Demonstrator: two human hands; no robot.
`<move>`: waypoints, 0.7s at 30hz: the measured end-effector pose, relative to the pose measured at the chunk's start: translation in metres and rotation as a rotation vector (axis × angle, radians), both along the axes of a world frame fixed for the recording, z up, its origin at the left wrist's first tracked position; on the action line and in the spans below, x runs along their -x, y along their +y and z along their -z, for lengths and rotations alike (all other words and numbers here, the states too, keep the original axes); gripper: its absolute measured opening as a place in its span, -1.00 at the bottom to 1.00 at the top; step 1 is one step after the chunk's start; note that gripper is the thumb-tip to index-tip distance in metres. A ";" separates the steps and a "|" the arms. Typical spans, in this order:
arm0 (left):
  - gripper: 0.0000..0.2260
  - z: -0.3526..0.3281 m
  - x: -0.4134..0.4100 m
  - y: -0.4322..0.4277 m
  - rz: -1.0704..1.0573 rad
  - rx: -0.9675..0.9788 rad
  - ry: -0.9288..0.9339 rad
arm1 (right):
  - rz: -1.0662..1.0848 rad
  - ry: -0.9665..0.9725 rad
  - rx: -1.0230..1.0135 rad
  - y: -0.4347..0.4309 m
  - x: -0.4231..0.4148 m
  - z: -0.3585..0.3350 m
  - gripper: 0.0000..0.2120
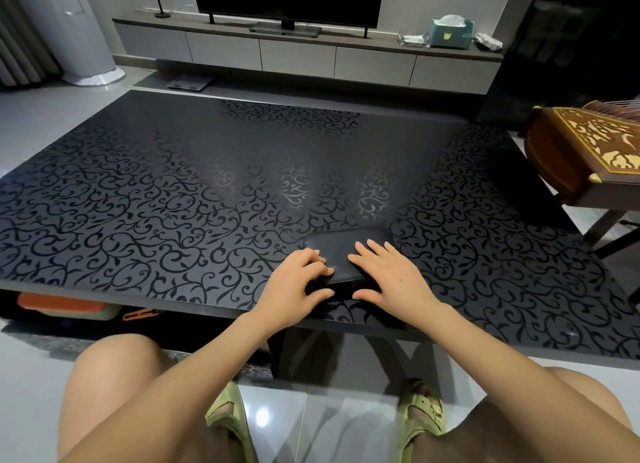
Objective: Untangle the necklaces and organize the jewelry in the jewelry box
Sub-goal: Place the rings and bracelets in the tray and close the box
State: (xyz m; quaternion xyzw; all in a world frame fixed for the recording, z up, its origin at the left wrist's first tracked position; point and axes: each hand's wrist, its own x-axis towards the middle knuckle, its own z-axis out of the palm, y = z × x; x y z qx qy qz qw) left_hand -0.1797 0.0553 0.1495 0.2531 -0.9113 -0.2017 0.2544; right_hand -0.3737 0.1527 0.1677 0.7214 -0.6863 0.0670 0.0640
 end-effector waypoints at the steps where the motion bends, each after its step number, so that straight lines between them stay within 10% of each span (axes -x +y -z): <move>1: -0.74 -0.003 -0.001 0.002 -0.044 -0.112 0.046 | 0.081 -0.156 -0.002 0.004 0.001 -0.003 -0.35; 7: -0.74 -0.014 0.013 0.014 -0.394 -0.742 0.044 | 0.743 -0.687 -0.001 0.016 0.004 0.003 -0.53; 15: -0.68 -0.032 0.000 0.018 -0.447 -1.258 0.481 | 0.733 -1.162 0.248 0.014 -0.041 -0.017 -0.59; 21: -0.50 -0.095 -0.076 0.014 -0.449 -1.203 0.681 | 0.525 -1.330 0.298 0.003 -0.092 -0.058 -0.58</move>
